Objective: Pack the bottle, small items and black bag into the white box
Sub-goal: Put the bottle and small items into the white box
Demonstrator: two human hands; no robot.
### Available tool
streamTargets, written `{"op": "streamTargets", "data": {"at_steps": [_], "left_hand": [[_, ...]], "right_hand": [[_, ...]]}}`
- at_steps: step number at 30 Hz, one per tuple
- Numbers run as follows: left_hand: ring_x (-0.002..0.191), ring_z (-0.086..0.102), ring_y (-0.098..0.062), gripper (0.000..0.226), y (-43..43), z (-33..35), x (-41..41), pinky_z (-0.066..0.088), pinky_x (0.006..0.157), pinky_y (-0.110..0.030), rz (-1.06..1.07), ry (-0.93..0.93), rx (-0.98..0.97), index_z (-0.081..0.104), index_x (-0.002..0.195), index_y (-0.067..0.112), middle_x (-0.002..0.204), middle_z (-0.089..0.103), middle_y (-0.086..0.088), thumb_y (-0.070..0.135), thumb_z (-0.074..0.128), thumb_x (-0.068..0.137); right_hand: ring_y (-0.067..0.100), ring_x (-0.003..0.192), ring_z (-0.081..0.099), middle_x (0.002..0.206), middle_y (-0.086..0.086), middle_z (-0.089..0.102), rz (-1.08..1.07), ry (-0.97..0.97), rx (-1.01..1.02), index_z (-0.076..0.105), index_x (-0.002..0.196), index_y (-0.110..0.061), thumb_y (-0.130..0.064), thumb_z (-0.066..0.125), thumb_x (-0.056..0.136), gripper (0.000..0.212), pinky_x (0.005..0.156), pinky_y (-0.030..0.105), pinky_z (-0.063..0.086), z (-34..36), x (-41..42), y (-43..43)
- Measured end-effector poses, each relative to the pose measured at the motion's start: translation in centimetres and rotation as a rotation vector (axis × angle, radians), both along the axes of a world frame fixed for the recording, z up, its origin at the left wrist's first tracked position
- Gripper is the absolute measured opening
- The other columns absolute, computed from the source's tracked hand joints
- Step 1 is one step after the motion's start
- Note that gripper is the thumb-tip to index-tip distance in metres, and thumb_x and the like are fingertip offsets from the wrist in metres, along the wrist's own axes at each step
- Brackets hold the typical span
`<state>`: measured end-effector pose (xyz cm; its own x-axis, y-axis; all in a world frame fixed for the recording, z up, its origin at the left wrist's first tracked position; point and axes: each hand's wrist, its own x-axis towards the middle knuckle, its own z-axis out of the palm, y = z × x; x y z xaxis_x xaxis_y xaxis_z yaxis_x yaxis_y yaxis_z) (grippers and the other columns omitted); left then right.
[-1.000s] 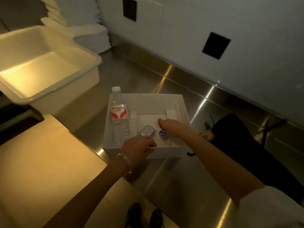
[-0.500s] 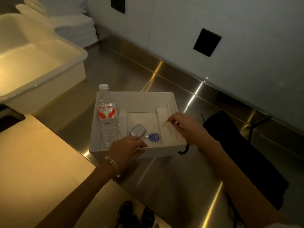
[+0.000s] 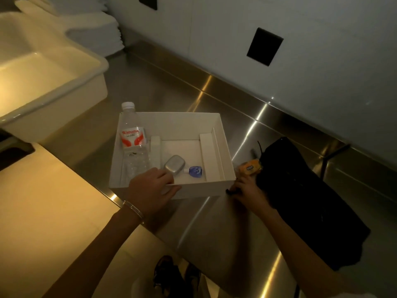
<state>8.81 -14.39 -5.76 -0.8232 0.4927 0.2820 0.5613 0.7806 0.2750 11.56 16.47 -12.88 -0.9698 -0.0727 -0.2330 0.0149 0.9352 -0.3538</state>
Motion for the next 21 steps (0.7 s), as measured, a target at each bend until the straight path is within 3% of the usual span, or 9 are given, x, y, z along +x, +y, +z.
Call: {"op": "streamTargets", "data": {"at_steps": [3, 7, 9, 12, 16, 21], "left_hand": [[0.056, 0.053, -0.014, 0.041, -0.4, -0.1, 0.2, 0.035, 0.05, -0.02, 0.057, 0.033, -0.072, 0.061, 0.071, 0.019, 0.065, 0.061, 0.0, 0.053, 0.039, 0.08], [0.058, 0.055, -0.016, 0.029, -0.3, -0.7, 0.4, 0.037, 0.052, -0.023, 0.05, 0.084, -0.14, 0.061, 0.075, 0.018, 0.067, 0.062, -0.002, 0.045, 0.052, 0.082], [0.058, 0.054, -0.016, 0.024, -0.5, -0.8, 0.4, 0.035, 0.052, -0.023, 0.032, 0.081, -0.153, 0.061, 0.077, 0.018, 0.067, 0.062, -0.002, 0.041, 0.056, 0.08], [0.058, 0.054, -0.015, 0.024, -0.7, -0.8, 0.5, 0.033, 0.052, -0.024, 0.029, 0.098, -0.164, 0.061, 0.078, 0.019, 0.067, 0.061, -0.002, 0.042, 0.057, 0.079], [0.058, 0.054, -0.017, 0.022, -0.7, -0.8, 0.6, 0.035, 0.052, -0.025, 0.028, 0.118, -0.124, 0.061, 0.078, 0.018, 0.068, 0.062, -0.003, 0.039, 0.059, 0.081], [0.063, 0.056, -0.018, 0.02, -0.7, -0.8, 0.5, 0.041, 0.054, -0.028, 0.033, 0.091, -0.096, 0.061, 0.08, 0.019, 0.072, 0.062, -0.003, 0.038, 0.061, 0.081]], "right_hand": [[0.023, 0.126, 0.038, 0.129, 0.005, 0.052, -0.048, 0.049, -0.012, 0.065, 0.103, -0.012, -0.013, 0.065, 0.082, 0.021, 0.097, 0.03, 0.035, 0.5, 0.4, 0.2], [0.019, 0.095, 0.052, 0.102, 0.012, 0.06, -0.286, 0.266, -0.201, 0.065, 0.095, -0.007, -0.006, 0.064, 0.082, 0.014, 0.08, 0.026, 0.035, 5.8, 1.1, 1.0], [0.02, 0.089, 0.056, 0.094, 0.008, 0.059, -0.278, 0.389, -0.228, 0.063, 0.091, -0.01, -0.004, 0.064, 0.081, 0.011, 0.077, 0.025, 0.04, 9.4, 1.2, 1.0], [0.006, 0.084, 0.054, 0.09, -0.002, 0.056, -0.195, 0.483, -0.32, 0.061, 0.092, -0.012, -0.005, 0.063, 0.081, 0.014, 0.076, 0.014, 0.044, 14.1, 0.6, -1.6], [0.007, 0.083, 0.054, 0.092, -0.004, 0.058, 0.001, 0.375, -0.253, 0.063, 0.094, -0.014, -0.012, 0.066, 0.081, 0.014, 0.077, 0.015, 0.043, 15.2, -3.4, -6.9], [0.02, 0.087, 0.057, 0.095, 0.007, 0.062, 0.084, 0.215, -0.114, 0.064, 0.092, -0.012, -0.015, 0.066, 0.081, 0.011, 0.079, 0.037, 0.049, 11.0, -10.1, -11.3]]}}
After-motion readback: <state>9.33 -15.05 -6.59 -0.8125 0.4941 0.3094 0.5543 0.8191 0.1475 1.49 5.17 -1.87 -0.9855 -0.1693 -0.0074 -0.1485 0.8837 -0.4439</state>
